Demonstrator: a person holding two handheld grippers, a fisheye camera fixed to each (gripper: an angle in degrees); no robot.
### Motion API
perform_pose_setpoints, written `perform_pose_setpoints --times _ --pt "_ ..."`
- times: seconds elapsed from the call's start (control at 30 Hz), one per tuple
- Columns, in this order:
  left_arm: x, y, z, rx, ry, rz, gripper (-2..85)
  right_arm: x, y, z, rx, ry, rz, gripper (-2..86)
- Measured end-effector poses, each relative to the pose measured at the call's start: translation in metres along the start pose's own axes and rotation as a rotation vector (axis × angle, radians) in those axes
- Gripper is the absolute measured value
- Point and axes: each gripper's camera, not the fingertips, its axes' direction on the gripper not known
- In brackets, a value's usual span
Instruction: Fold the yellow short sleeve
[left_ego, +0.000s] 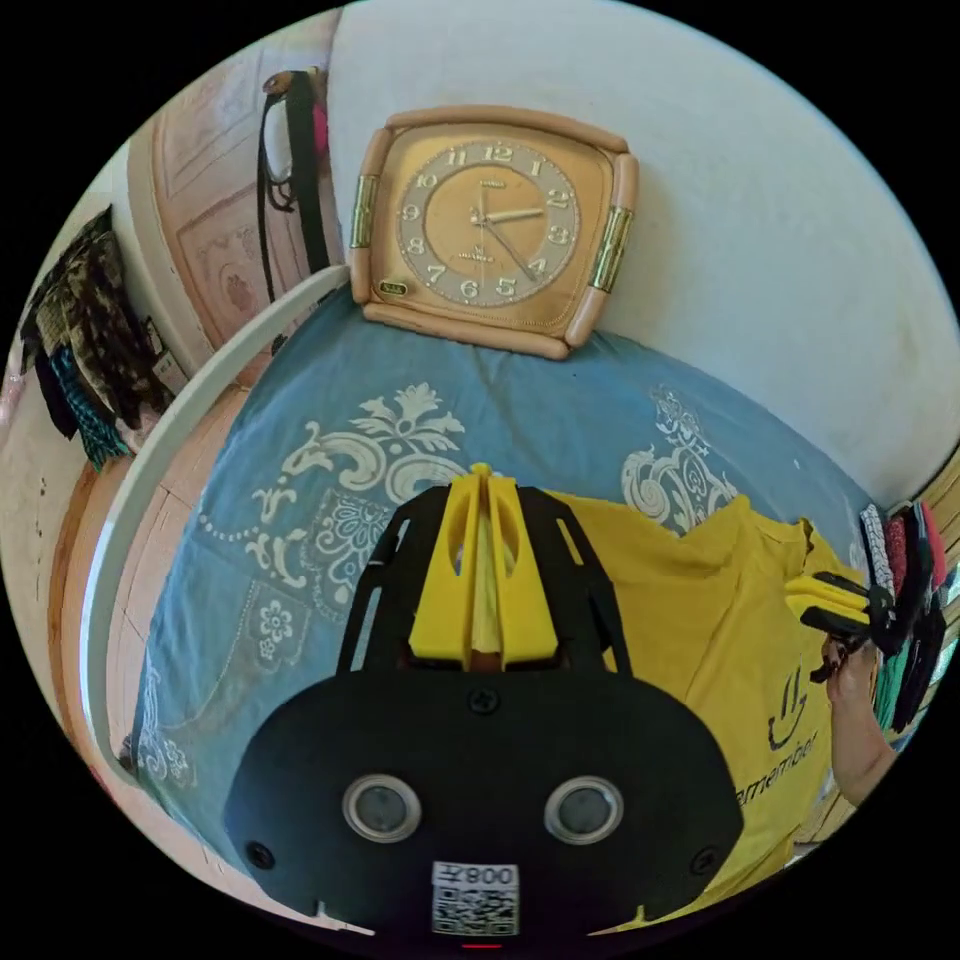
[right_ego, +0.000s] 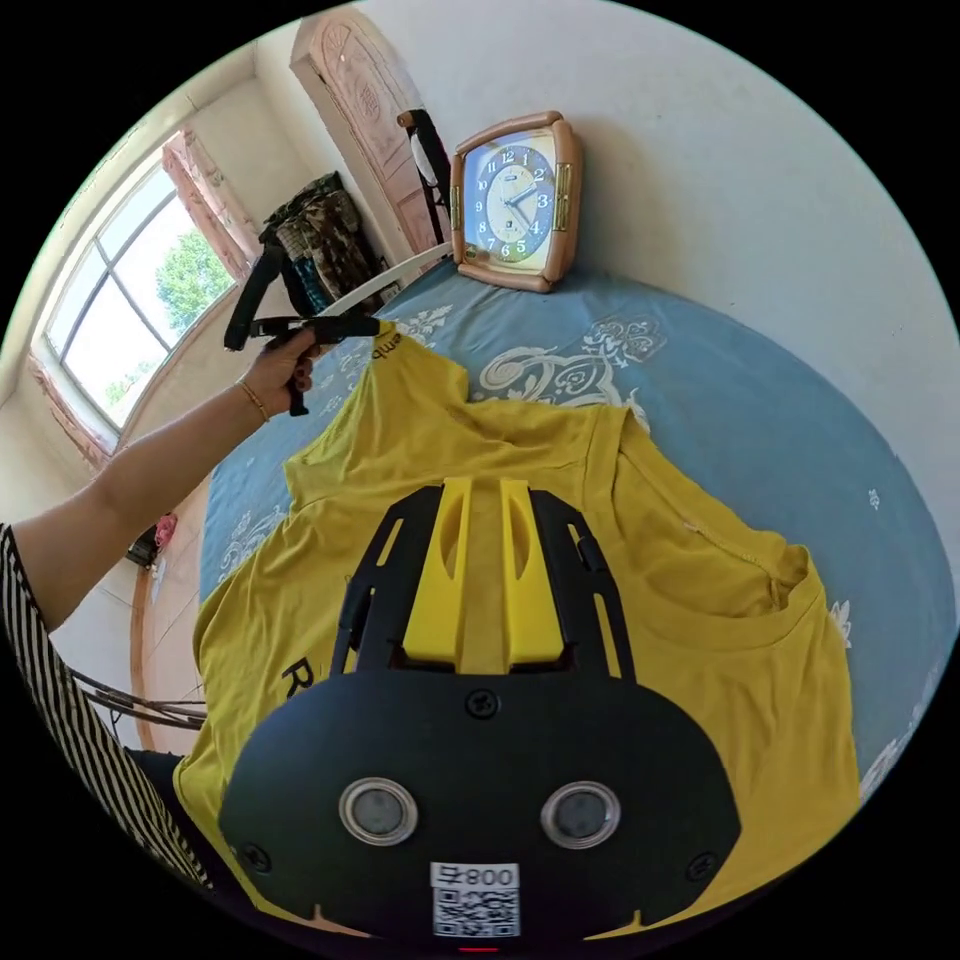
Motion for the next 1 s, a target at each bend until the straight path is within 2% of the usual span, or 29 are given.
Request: perform_pose_setpoints --times 0.1,0.2,0.27,0.47,0.53,0.67,0.77,0.83,0.93,1.0 --pt "-0.018 -0.002 0.021 -0.054 0.058 -0.089 1.9 0.015 -0.025 0.018 -0.063 0.054 -0.013 5.6" --pt "-0.021 0.006 0.046 -0.108 -0.014 -0.106 2.3 0.032 -0.037 0.047 -0.209 0.102 0.016 5.3" --pt "-0.021 0.011 0.060 -0.151 -0.027 -0.108 2.8 0.038 -0.035 0.049 -0.199 0.125 0.017 3.0" --pt "-0.037 0.029 0.057 -0.015 0.067 -0.225 6.4 0.053 -0.021 0.038 -0.208 0.074 0.045 0.7" --pt "-0.039 0.042 0.051 0.010 0.125 -0.242 7.3 0.061 -0.008 0.019 -0.156 0.052 0.082 0.5" --pt "-0.020 0.102 0.034 -0.003 0.249 -0.139 8.6 0.073 0.020 -0.030 -0.032 -0.072 0.108 0.3" --pt "0.007 0.150 0.025 -0.037 0.261 -0.015 10.1 0.072 0.062 -0.072 0.034 -0.158 0.095 0.2" --pt "0.024 0.172 0.028 -0.074 0.219 0.071 10.8 0.069 0.102 -0.095 0.033 -0.184 0.095 0.2" --pt "0.061 0.187 0.050 -0.171 0.052 0.229 10.3 0.065 0.150 -0.113 0.009 -0.186 0.128 0.1" --pt "0.093 0.189 0.060 -0.160 -0.080 0.342 7.1 0.060 0.175 -0.118 -0.035 -0.149 0.127 0.1"
